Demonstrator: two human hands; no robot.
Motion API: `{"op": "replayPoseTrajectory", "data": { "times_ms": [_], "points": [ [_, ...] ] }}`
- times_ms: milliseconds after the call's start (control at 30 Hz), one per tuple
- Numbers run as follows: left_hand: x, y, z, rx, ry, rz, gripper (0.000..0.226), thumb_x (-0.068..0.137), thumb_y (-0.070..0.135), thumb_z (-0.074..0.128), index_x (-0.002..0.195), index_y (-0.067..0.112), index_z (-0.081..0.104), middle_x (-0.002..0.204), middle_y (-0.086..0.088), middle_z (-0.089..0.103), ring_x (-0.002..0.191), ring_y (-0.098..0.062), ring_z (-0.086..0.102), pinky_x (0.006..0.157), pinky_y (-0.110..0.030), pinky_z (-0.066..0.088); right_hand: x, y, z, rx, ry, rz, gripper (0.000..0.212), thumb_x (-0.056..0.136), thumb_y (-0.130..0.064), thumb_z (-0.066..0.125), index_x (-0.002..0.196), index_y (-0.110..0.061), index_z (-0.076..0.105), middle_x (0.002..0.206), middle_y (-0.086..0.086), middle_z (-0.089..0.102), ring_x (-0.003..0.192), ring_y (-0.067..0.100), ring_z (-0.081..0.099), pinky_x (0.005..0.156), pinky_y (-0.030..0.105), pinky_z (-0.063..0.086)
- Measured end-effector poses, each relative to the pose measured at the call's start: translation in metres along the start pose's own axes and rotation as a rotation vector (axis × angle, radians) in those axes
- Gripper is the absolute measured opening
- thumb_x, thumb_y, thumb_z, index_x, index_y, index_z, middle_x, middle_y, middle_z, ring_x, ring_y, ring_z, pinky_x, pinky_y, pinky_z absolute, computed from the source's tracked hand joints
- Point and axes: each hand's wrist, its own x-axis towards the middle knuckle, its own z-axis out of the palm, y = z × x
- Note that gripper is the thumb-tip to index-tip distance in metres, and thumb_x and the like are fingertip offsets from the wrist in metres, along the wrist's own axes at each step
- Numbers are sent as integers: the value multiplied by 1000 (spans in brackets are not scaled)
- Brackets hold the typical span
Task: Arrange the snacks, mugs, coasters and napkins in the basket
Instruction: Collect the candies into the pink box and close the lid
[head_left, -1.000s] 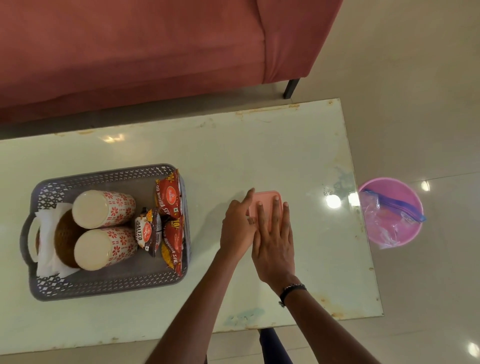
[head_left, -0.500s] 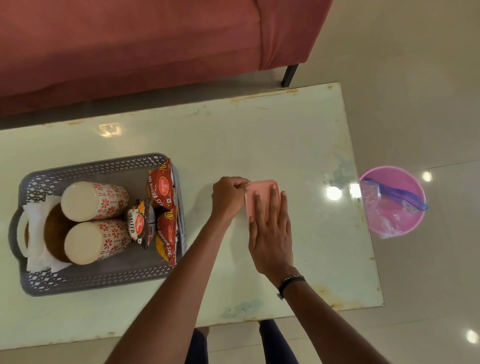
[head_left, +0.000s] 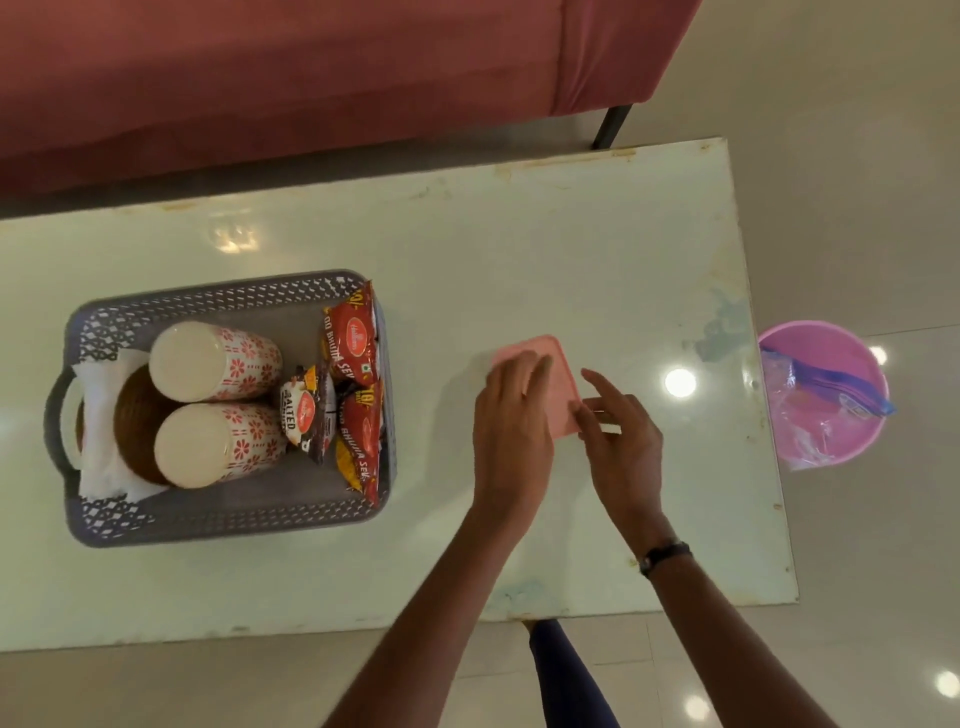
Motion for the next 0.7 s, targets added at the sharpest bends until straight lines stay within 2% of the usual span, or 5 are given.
{"op": "replayPoseTrajectory", "data": {
  "times_ms": [233, 400, 500, 567, 700],
  "points": [
    [-41, -39, -8, 232, -62, -56, 54, 83, 13, 63, 134, 3, 47, 141, -14, 48, 133, -27, 43, 110, -44, 34, -6, -39, 54, -96, -176, -66, 39, 92, -17, 57, 129, -31, 55, 97, 1, 63, 76, 9, 62, 77, 19, 53],
    [-33, -60, -23, 244, -118, -130, 66, 69, 21, 80, 125, -1, 54, 131, -20, 57, 123, -31, 53, 103, -46, 39, -14, -52, 83, -108, -198, -28, 40, 94, -24, 54, 134, -32, 50, 100, 1, 64, 75, 3, 56, 68, -1, 36],
    [-30, -65, -24, 178, -113, -148, 63, 70, 14, 79, 125, -2, 53, 131, -22, 55, 124, -33, 52, 104, -47, 34, -15, -55, 86, -139, -175, -36, 41, 93, -25, 57, 132, -31, 51, 100, 3, 69, 73, 3, 57, 70, 6, 41],
    [-31, -66, -25, 139, -95, -152, 61, 77, 10, 72, 131, -1, 46, 139, -21, 48, 131, -33, 44, 108, -46, 23, -14, -55, 85, -159, -179, -57, 41, 92, -25, 59, 131, -31, 52, 100, 3, 72, 74, 7, 62, 72, 14, 46],
    [-34, -66, -28, 10, -116, -174, 62, 91, 3, 49, 146, 7, 20, 156, -11, 17, 146, -25, 11, 115, -36, 2, -10, -59, 82, -233, -200, -78, 41, 90, -27, 61, 130, -30, 54, 101, 0, 74, 80, 11, 68, 66, 8, 41]
  ]
}}
